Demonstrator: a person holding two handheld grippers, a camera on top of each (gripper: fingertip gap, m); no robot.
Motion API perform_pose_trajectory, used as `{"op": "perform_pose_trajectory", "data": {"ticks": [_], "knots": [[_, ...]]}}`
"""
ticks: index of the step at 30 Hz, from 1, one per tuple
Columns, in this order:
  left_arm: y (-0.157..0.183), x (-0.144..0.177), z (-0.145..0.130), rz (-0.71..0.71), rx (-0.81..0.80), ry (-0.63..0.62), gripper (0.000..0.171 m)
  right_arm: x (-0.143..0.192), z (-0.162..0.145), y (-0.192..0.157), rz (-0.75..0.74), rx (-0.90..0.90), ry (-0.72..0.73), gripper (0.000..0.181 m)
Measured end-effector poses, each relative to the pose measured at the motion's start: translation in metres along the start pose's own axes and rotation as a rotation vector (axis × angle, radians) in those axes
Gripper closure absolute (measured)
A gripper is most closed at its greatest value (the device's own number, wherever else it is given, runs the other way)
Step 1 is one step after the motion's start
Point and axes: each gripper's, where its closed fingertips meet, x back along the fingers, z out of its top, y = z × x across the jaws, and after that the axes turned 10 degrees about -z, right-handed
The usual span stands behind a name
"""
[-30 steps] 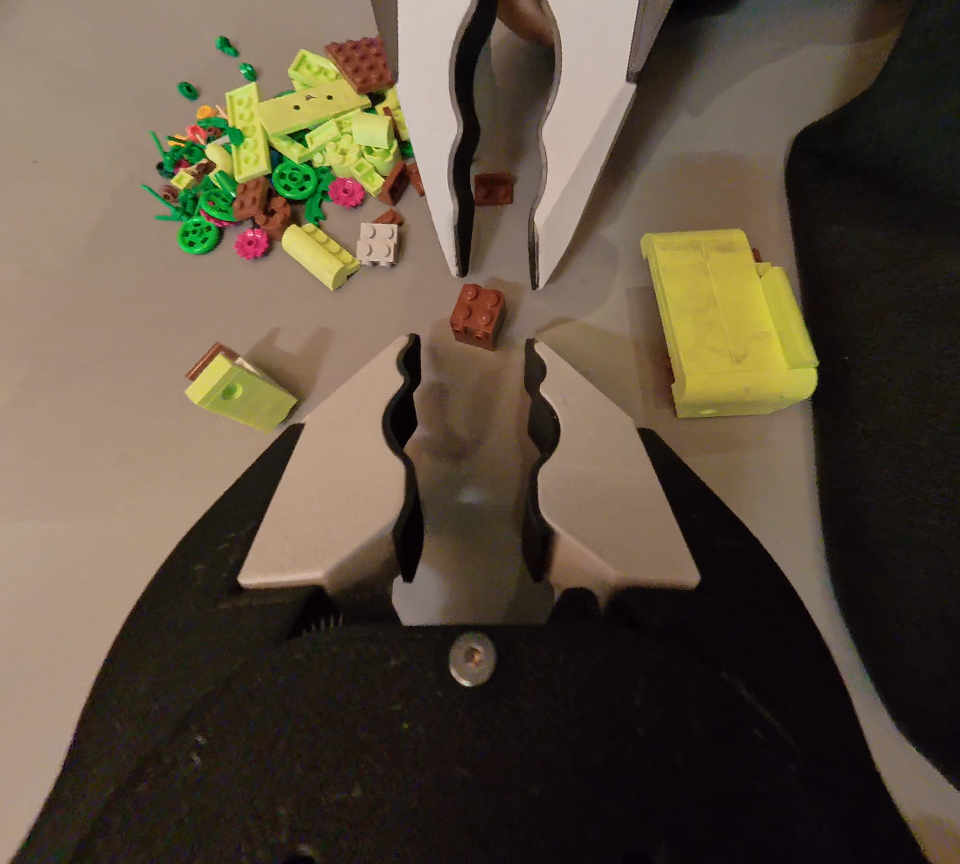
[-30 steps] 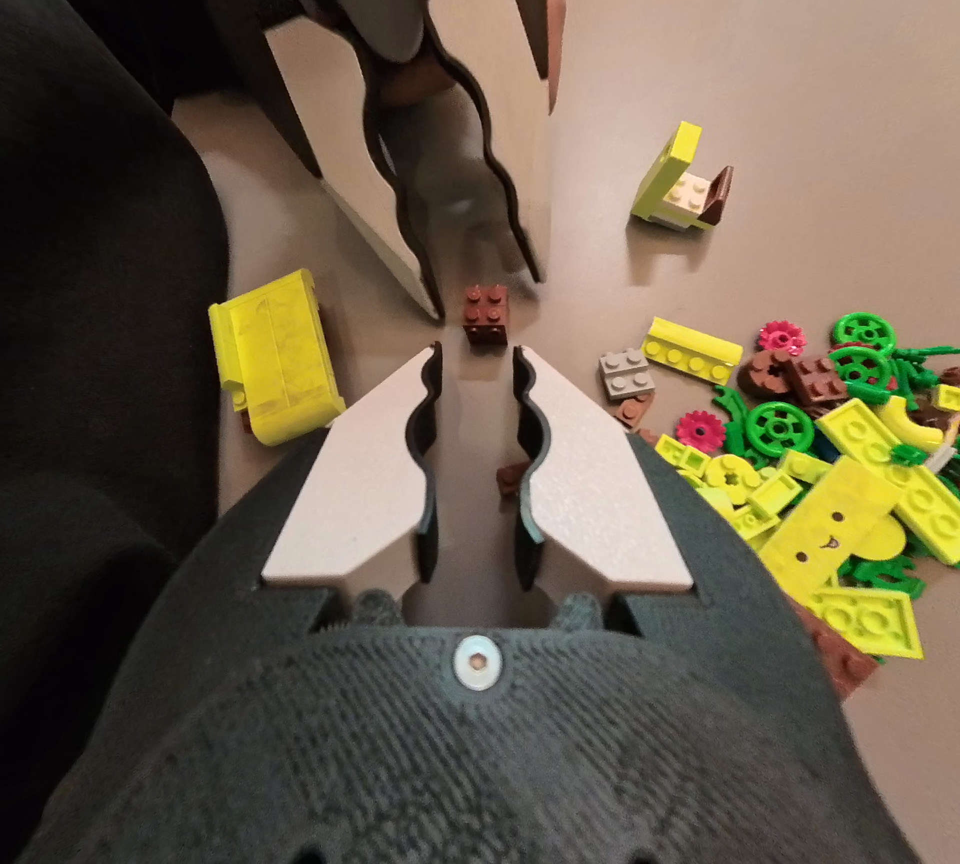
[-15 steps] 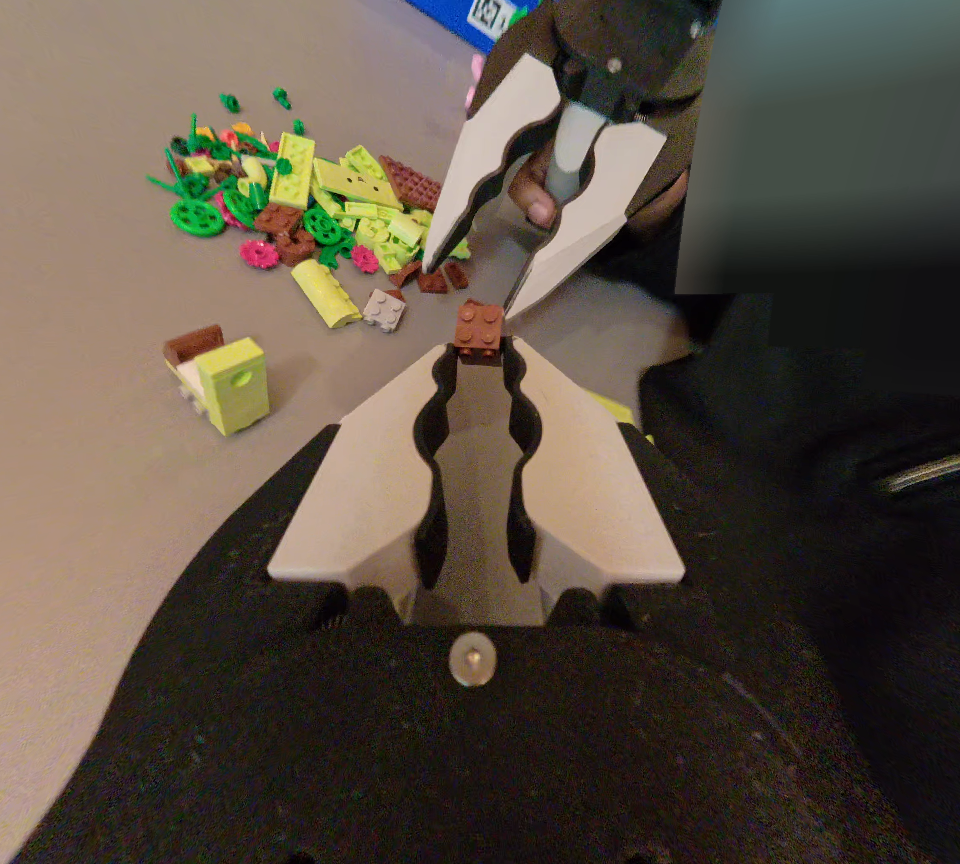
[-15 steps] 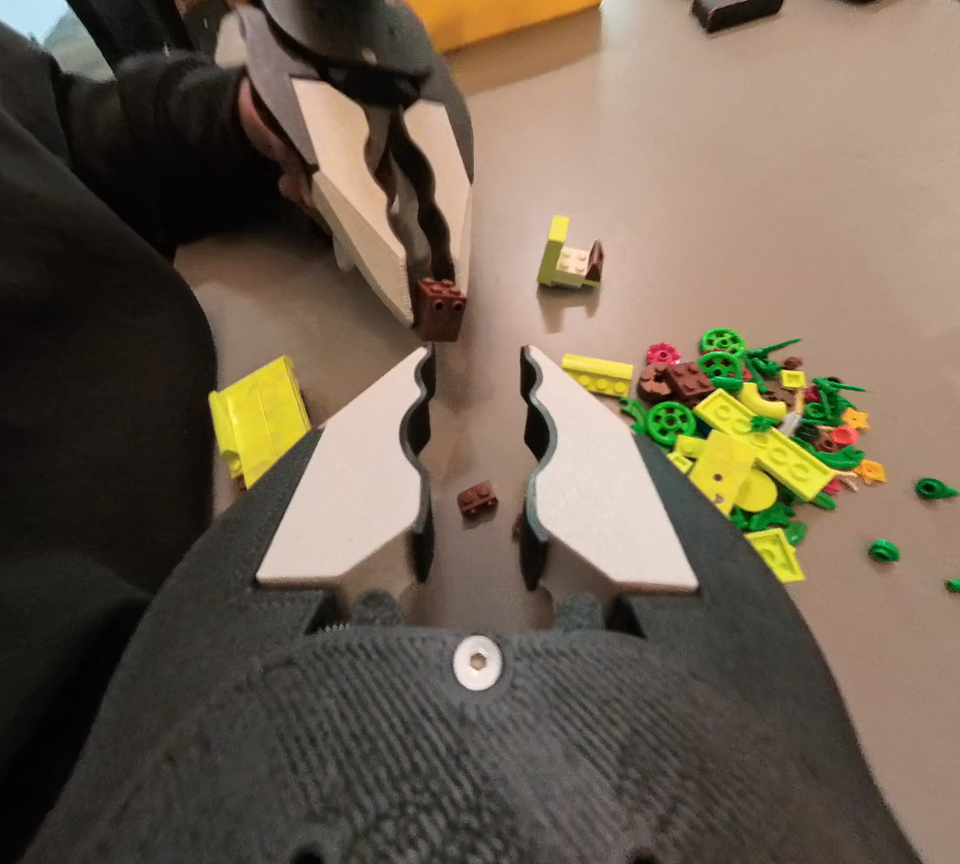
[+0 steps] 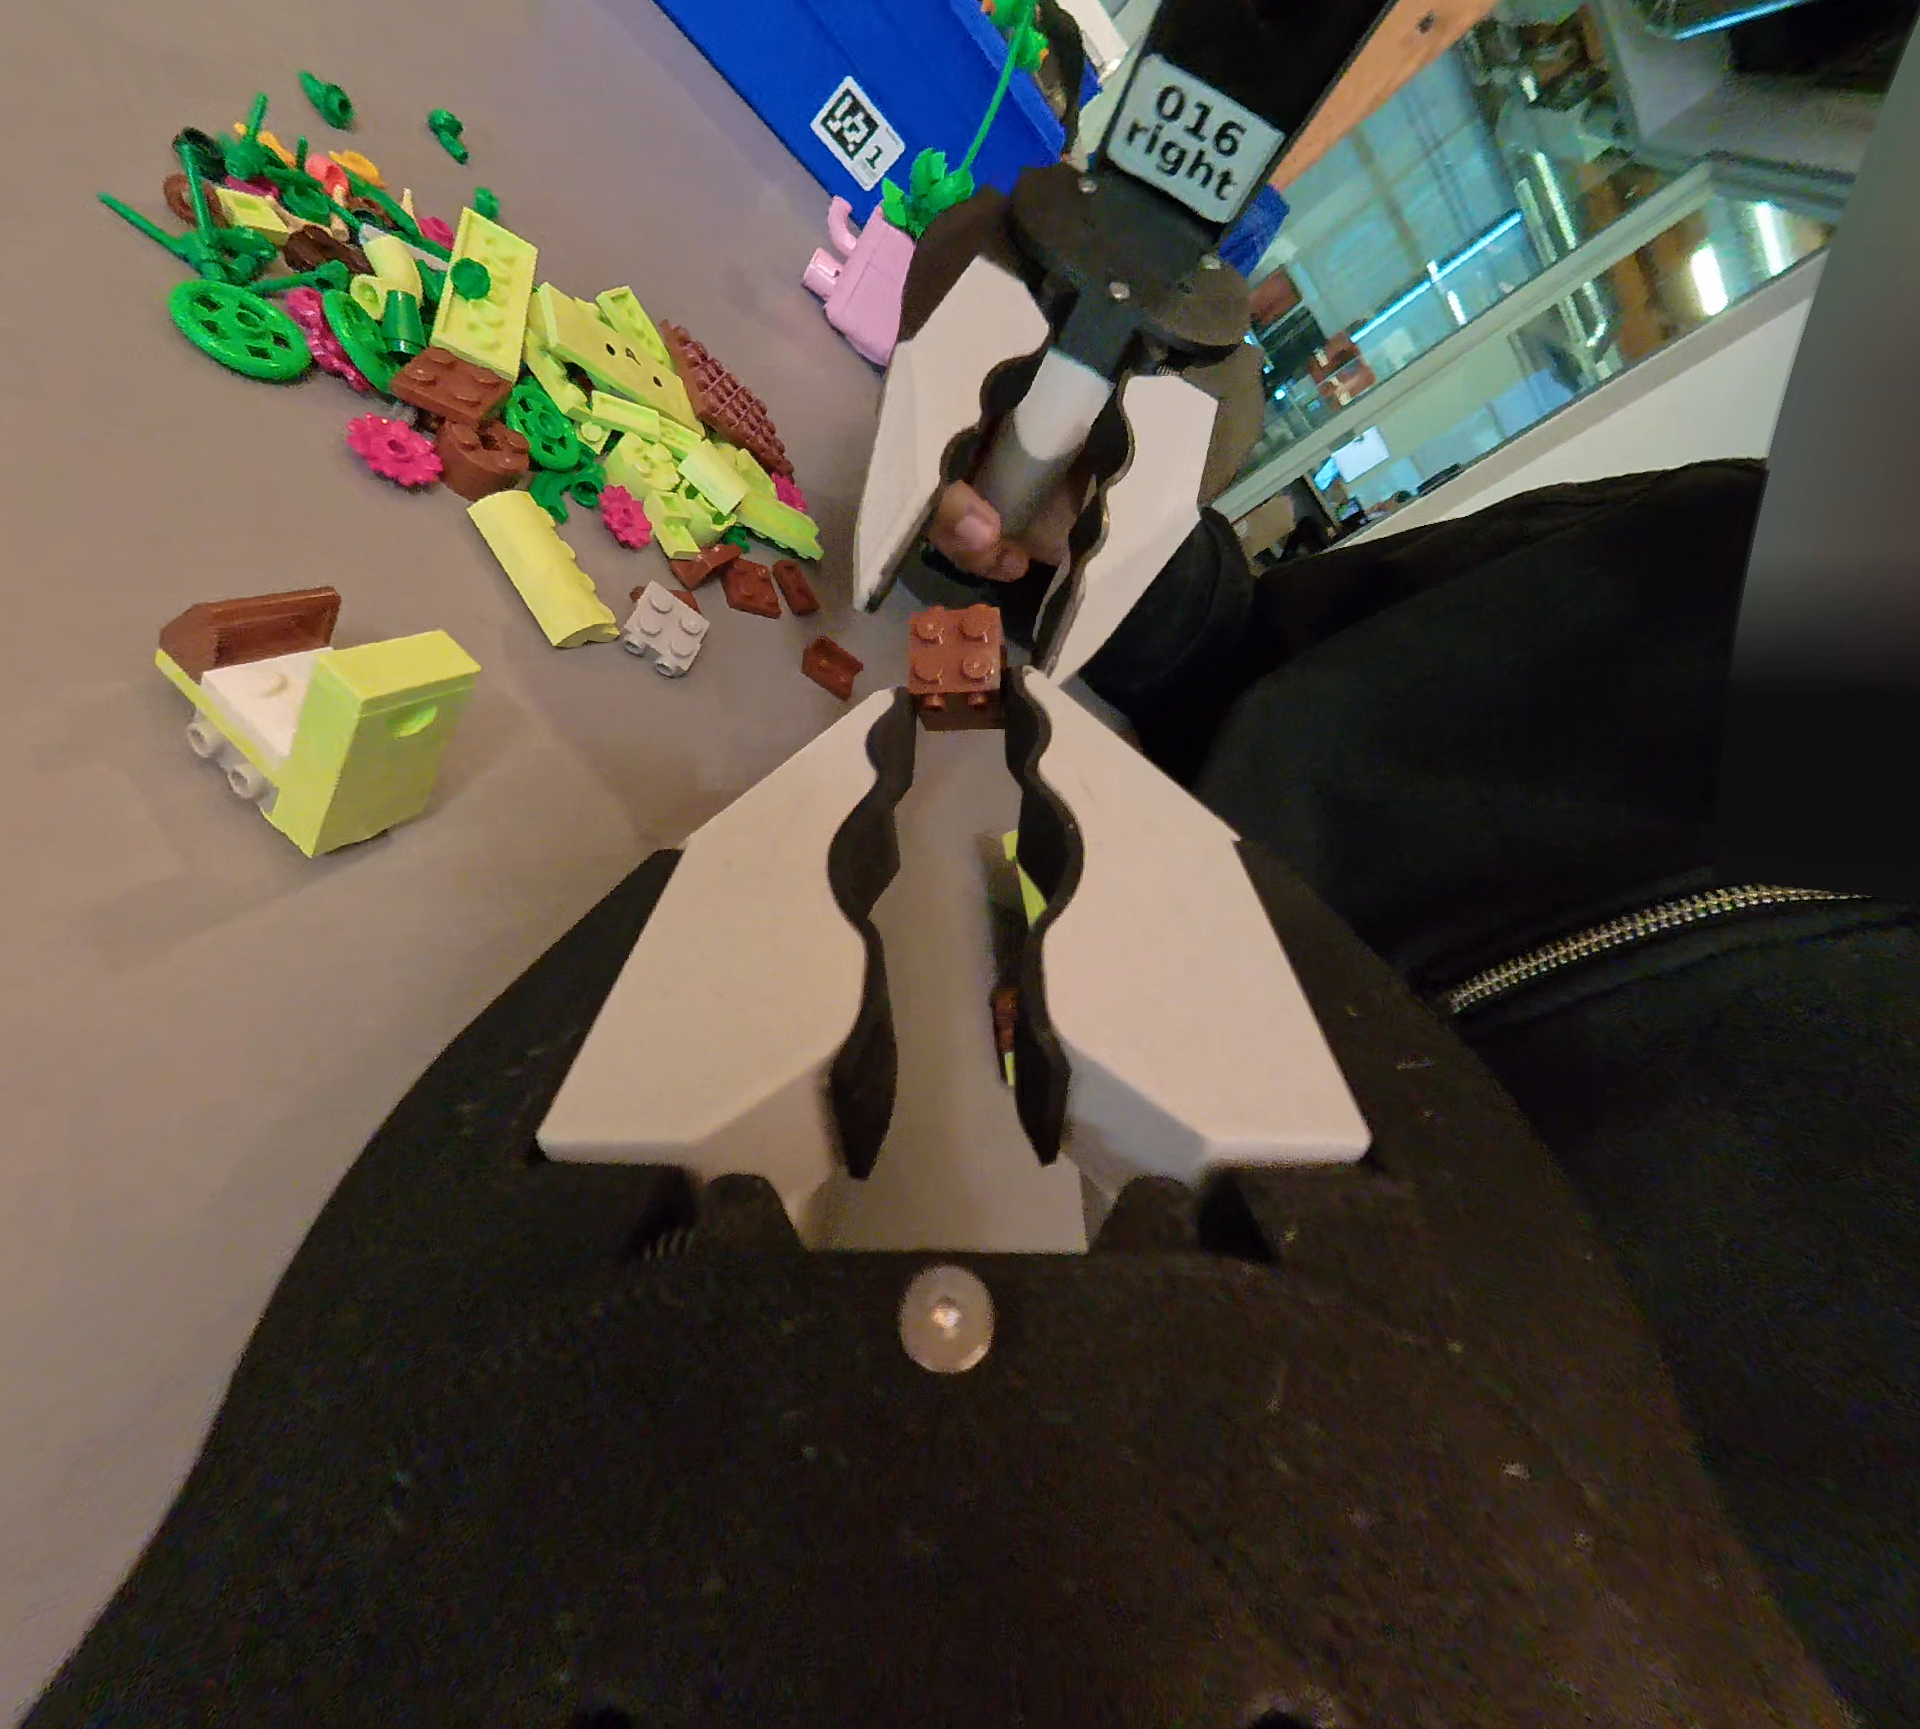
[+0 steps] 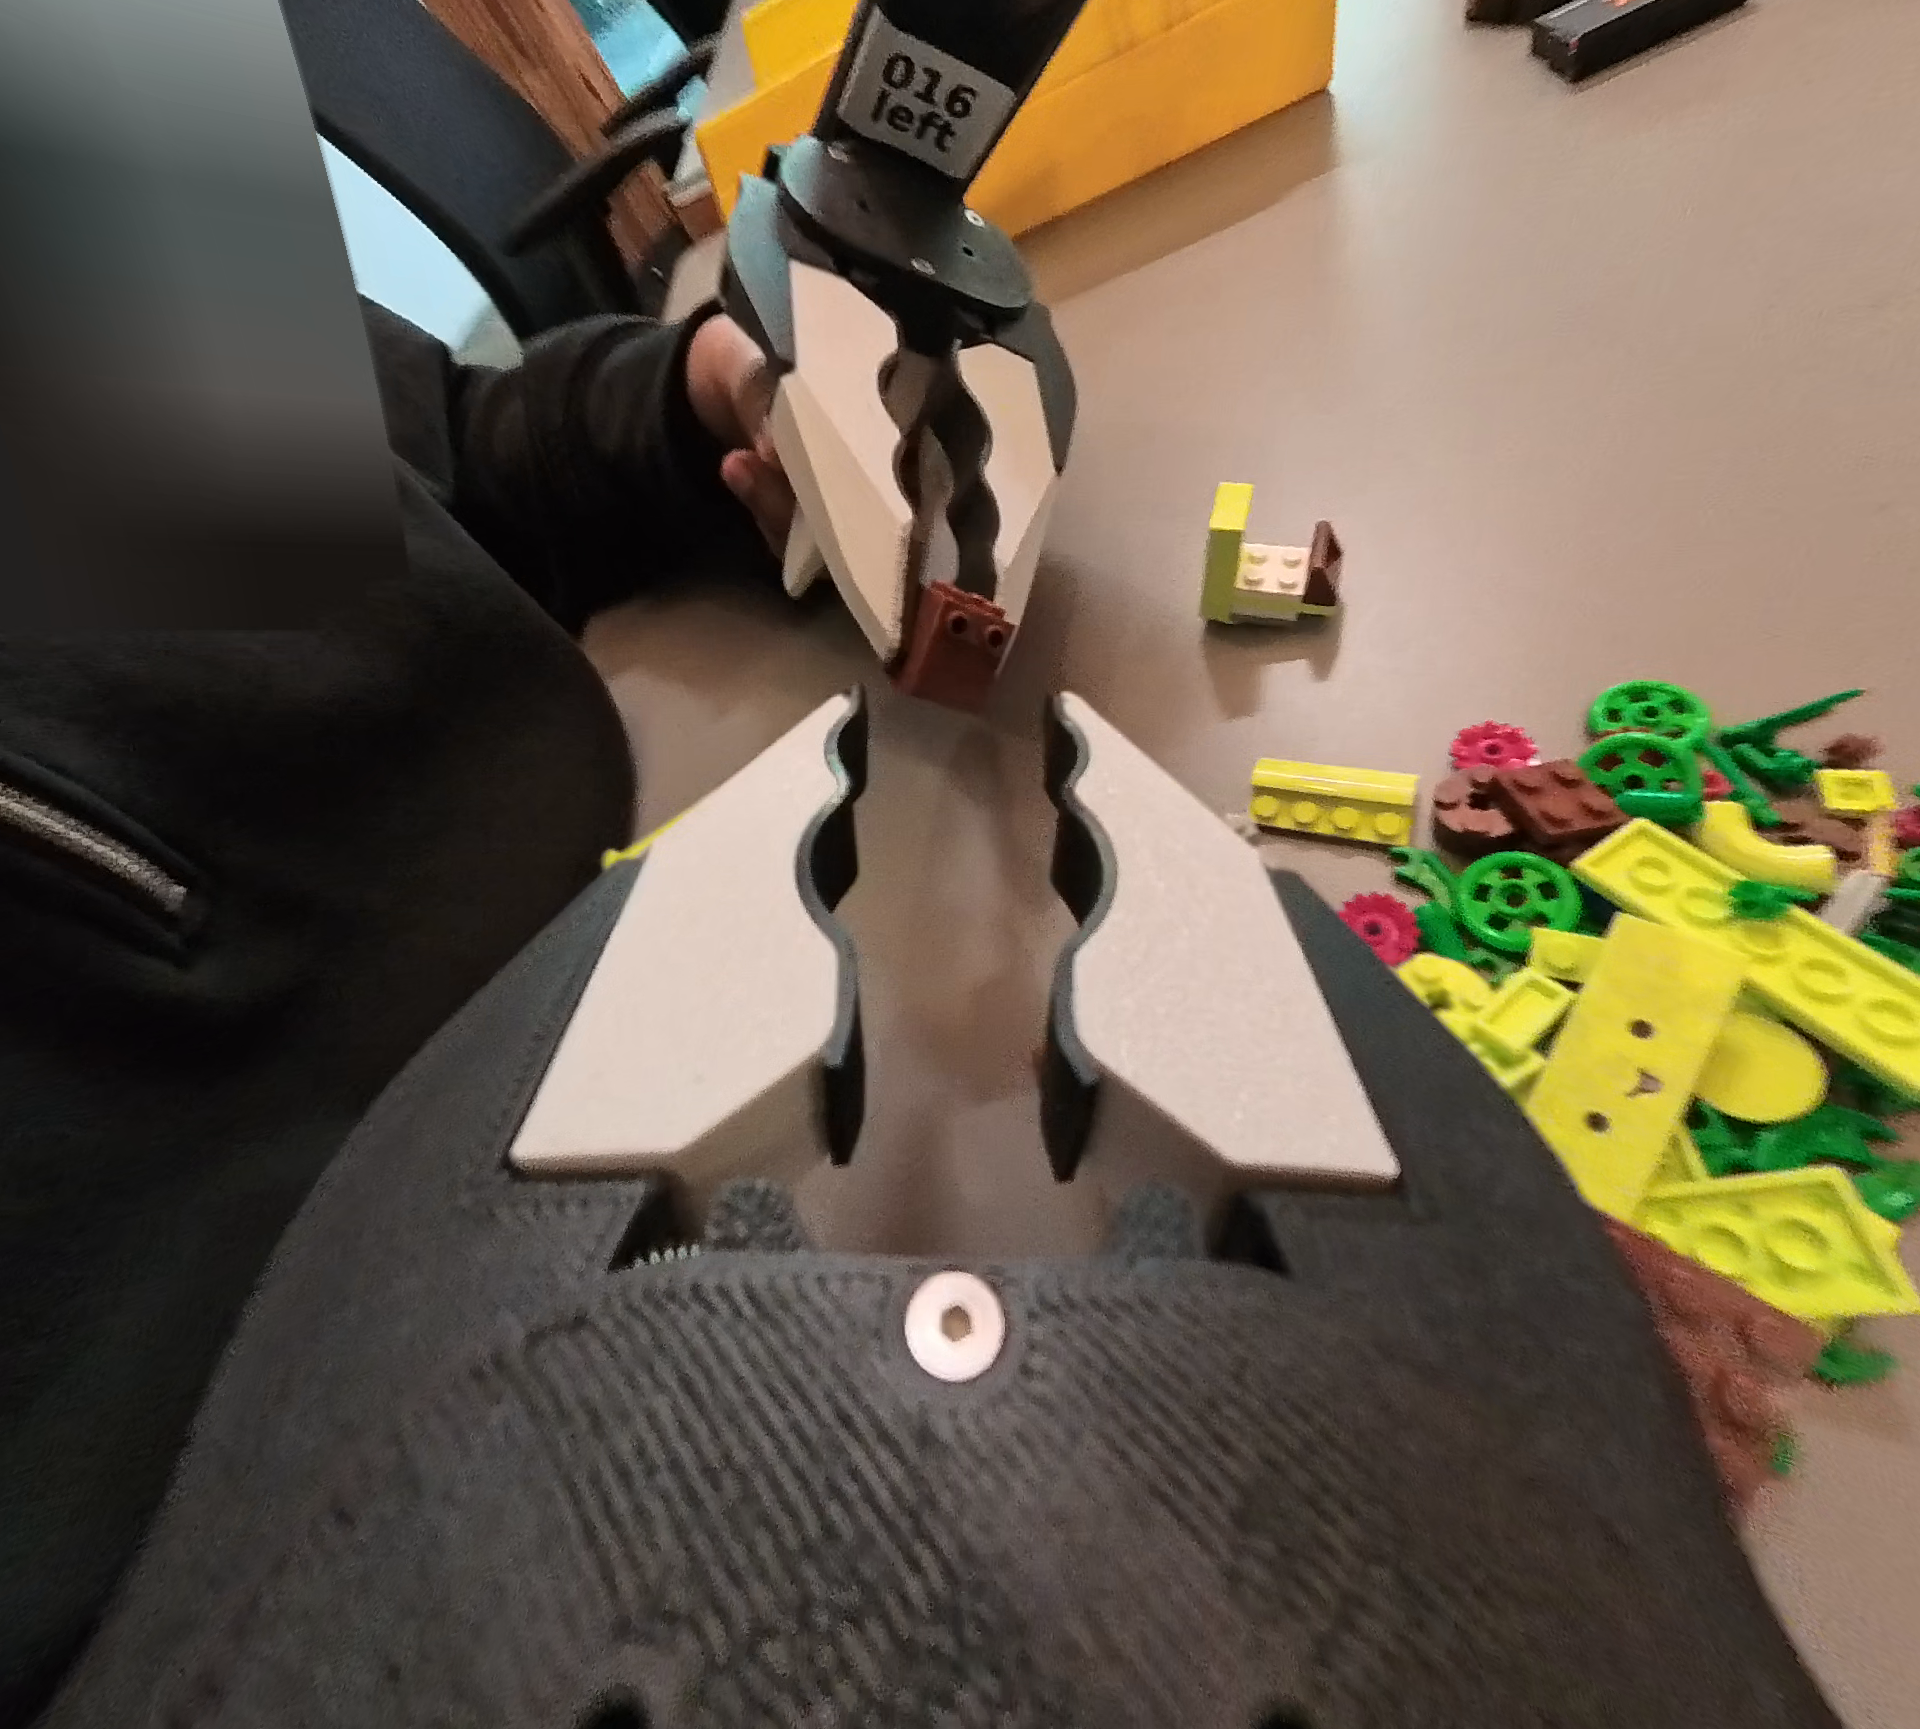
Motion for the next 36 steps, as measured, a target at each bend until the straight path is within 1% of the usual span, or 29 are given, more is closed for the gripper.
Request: {"op": "perform_pose_trajectory", "data": {"ticks": [3,7,10,15,19,21,24,27,29,31,32,34,36], "knots": [[0.003,0.0,0.001,-0.024,0.013,0.01,0.158,0.004,0.008,-0.004,0.088,-0.12,0.054,0.149],[0.004,-0.002,-0.001,-0.022,-0.009,-0.01,0.158,0.016,0.026,-0.004,0.216,-0.3,0.16,0.15],[0.004,-0.004,-0.003,-0.008,-0.05,-0.03,0.158,0.017,0.026,0.0,0.219,-0.328,0.165,0.152],[0.001,-0.007,-0.009,0.053,-0.142,-0.086,0.158,0.007,0.012,-0.004,0.171,-0.242,0.081,0.156],[-0.006,-0.007,-0.014,0.143,-0.227,-0.156,0.158,0.001,0.0,-0.008,0.149,-0.161,0.008,0.161],[-0.013,-0.005,-0.019,0.218,-0.285,-0.217,0.158,-0.002,-0.006,-0.008,0.121,-0.102,-0.032,0.157],[-0.024,-0.001,-0.031,0.349,-0.431,-0.367,0.158,-0.007,-0.019,-0.008,0.064,0.01,-0.106,0.161],[-0.032,0.0,-0.046,0.424,-0.544,-0.51,0.157,-0.013,-0.037,-0.004,-0.004,0.12,-0.204,0.164],[-0.035,0.0,-0.051,0.445,-0.579,-0.556,0.157,-0.017,-0.048,-0.003,-0.032,0.191,-0.266,0.164],[-0.034,-0.001,-0.053,0.448,-0.6,-0.569,0.157,-0.02,-0.056,-0.002,-0.059,0.246,-0.306,0.163],[-0.035,0.0,-0.053,0.455,-0.61,-0.572,0.153,-0.021,-0.058,-0.001,-0.072,0.266,-0.318,0.163],[-0.035,0.002,-0.054,0.462,-0.634,-0.583,0.135,-0.021,-0.058,0.001,-0.088,0.29,-0.316,0.161],[-0.033,0.004,-0.049,0.464,-0.674,-0.562,0.131,-0.02,-0.057,0.003,-0.097,0.298,-0.309,0.159]]}}
